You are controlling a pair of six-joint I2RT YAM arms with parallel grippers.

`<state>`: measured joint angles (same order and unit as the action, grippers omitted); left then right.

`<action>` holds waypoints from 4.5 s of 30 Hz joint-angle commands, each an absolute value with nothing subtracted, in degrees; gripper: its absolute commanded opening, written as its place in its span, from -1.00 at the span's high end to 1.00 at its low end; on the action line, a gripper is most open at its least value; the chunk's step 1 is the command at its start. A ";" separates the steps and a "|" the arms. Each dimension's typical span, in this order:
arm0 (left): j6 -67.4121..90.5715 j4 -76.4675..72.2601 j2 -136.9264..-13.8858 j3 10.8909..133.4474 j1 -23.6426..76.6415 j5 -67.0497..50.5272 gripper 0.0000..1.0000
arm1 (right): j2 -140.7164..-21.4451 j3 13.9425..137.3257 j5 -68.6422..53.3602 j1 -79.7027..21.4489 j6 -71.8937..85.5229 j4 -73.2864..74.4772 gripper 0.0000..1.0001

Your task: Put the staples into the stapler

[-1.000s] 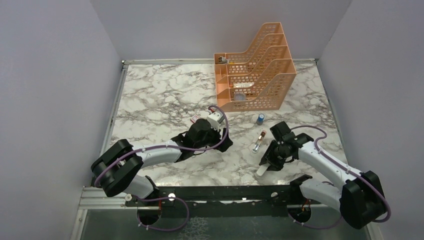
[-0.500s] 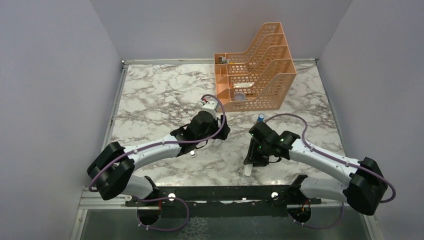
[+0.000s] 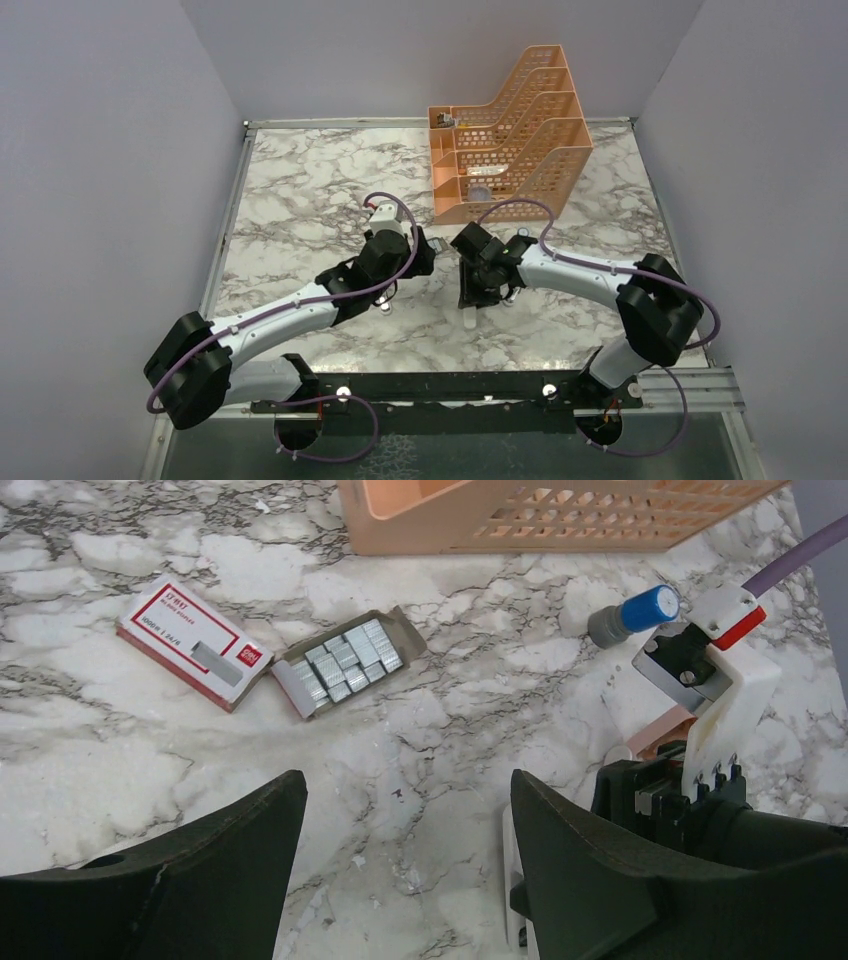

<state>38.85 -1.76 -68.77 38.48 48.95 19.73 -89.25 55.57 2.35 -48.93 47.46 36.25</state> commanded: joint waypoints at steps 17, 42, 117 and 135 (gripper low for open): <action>39.81 -2.92 -68.50 36.93 48.65 18.62 -0.52 | -86.32 50.14 -3.60 -51.74 44.76 34.93 -0.24; 41.43 -16.00 -72.20 29.85 48.61 0.22 -0.12 | -77.67 47.73 -3.98 -43.61 55.35 23.94 0.47; 37.44 -39.25 -87.12 24.51 53.35 -15.01 1.00 | -80.89 52.07 -4.90 -20.21 40.71 24.25 0.29; 41.37 -42.37 -94.74 23.53 53.35 -15.43 0.69 | -82.19 57.69 3.72 -20.30 39.43 28.14 0.39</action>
